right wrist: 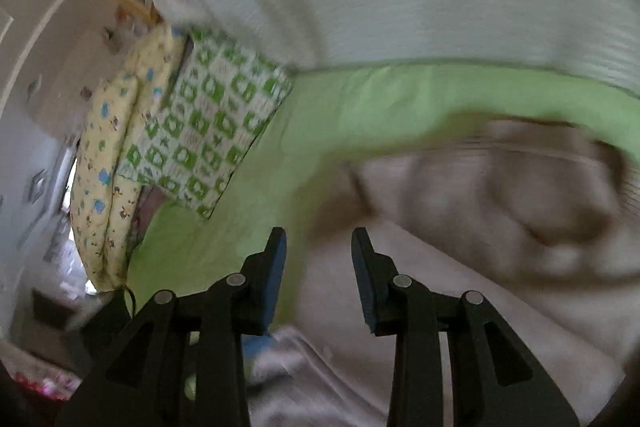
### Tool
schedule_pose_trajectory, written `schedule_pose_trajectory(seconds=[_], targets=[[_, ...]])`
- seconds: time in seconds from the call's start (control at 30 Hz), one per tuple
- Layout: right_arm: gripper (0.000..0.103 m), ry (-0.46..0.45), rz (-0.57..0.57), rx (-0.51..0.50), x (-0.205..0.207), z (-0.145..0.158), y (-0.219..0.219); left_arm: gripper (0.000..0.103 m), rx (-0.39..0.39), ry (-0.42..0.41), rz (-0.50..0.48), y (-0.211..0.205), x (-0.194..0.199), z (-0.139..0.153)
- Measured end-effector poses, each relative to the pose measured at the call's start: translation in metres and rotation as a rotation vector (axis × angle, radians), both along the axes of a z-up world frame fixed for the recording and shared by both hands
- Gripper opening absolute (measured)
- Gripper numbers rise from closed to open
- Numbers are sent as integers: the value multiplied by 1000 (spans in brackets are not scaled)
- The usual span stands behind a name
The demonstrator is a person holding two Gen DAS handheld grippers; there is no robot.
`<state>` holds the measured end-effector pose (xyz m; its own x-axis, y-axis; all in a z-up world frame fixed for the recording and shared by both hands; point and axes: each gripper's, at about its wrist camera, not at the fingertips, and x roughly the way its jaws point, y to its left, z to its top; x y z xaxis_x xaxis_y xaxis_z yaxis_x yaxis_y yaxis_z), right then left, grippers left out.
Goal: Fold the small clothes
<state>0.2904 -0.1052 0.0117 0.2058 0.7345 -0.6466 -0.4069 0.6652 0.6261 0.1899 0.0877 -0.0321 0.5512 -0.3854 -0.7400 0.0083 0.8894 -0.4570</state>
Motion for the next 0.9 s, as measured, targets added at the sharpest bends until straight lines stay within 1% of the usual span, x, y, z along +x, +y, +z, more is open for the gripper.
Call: schedule_pose_trajectory(seconds=[0.03, 0.1, 0.13, 0.2, 0.27, 0.33, 0.4, 0.43, 0.47, 0.5, 0.6, 0.67, 0.77, 0.8, 0.83, 0.9], targets=[[35, 21, 36, -25, 9, -11, 19, 49, -5, 9, -6, 1, 3, -6], [35, 38, 76, -74, 17, -23, 39, 49, -6, 45, -5, 5, 8, -21], [35, 41, 86, -118, 24, -33, 49, 49, -16, 62, -2, 8, 9, -29], [35, 24, 80, -211, 32, -48, 61, 48, -31, 83, 7, 14, 10, -40], [35, -7, 67, -266, 39, -54, 66, 48, -42, 92, 14, 19, 9, -48], [35, -6, 68, -257, 44, -60, 69, 48, -57, 91, 13, 23, 9, -52], [35, 10, 103, -240, 46, -68, 74, 48, -56, 99, 10, 23, 11, -55], [30, 0, 111, -244, 48, -68, 78, 48, -53, 98, 8, 23, 12, -55], [4, -11, 129, -231, 49, -66, 82, 48, -49, 97, 6, 22, 13, -55], [4, -11, 138, -214, 52, -62, 88, 48, -42, 96, 3, 21, 13, -54], [3, -89, 116, -159, 62, -39, 100, 48, -19, 94, -6, 15, 15, -54], [3, -127, 96, -177, 68, -33, 112, 48, 1, 93, -14, 13, 17, -53], [3, -97, 88, -276, 75, -58, 125, 48, 19, 96, -21, 9, 21, -54], [3, -88, 81, -273, 75, -64, 122, 48, 28, 96, -22, 8, 21, -53], [4, -79, 69, -254, 76, -64, 119, 48, 37, 96, -29, 7, 22, -52], [5, -47, 19, -173, 76, -57, 104, 48, 30, 97, -29, 5, 22, -51]])
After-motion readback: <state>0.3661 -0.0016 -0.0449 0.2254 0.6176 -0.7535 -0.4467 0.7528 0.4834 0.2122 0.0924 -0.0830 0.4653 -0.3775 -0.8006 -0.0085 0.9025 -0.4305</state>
